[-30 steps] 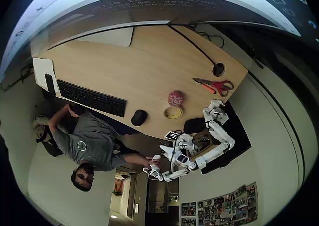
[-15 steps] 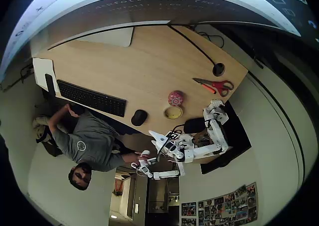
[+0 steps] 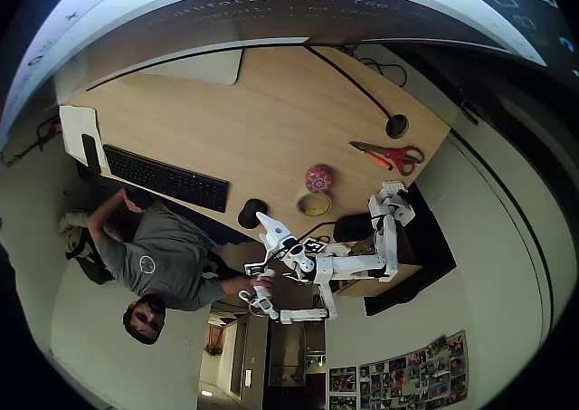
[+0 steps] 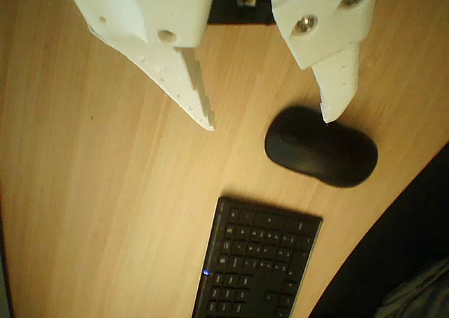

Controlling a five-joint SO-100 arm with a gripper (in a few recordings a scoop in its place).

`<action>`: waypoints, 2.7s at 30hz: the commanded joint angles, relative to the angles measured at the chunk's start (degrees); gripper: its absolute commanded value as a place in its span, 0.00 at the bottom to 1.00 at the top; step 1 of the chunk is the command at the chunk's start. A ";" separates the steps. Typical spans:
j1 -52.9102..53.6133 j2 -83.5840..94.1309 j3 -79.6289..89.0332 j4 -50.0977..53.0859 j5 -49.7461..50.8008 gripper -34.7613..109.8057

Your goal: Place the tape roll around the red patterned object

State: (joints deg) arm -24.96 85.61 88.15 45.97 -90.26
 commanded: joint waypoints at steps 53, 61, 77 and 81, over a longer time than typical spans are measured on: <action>-20.57 34.89 58.97 -8.96 33.49 0.52; -21.36 31.03 58.01 -13.18 34.01 0.49; -18.81 26.19 58.36 -18.54 32.34 0.42; -18.63 21.01 58.54 -23.82 32.17 0.42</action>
State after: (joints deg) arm -43.51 108.46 146.51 24.52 -57.48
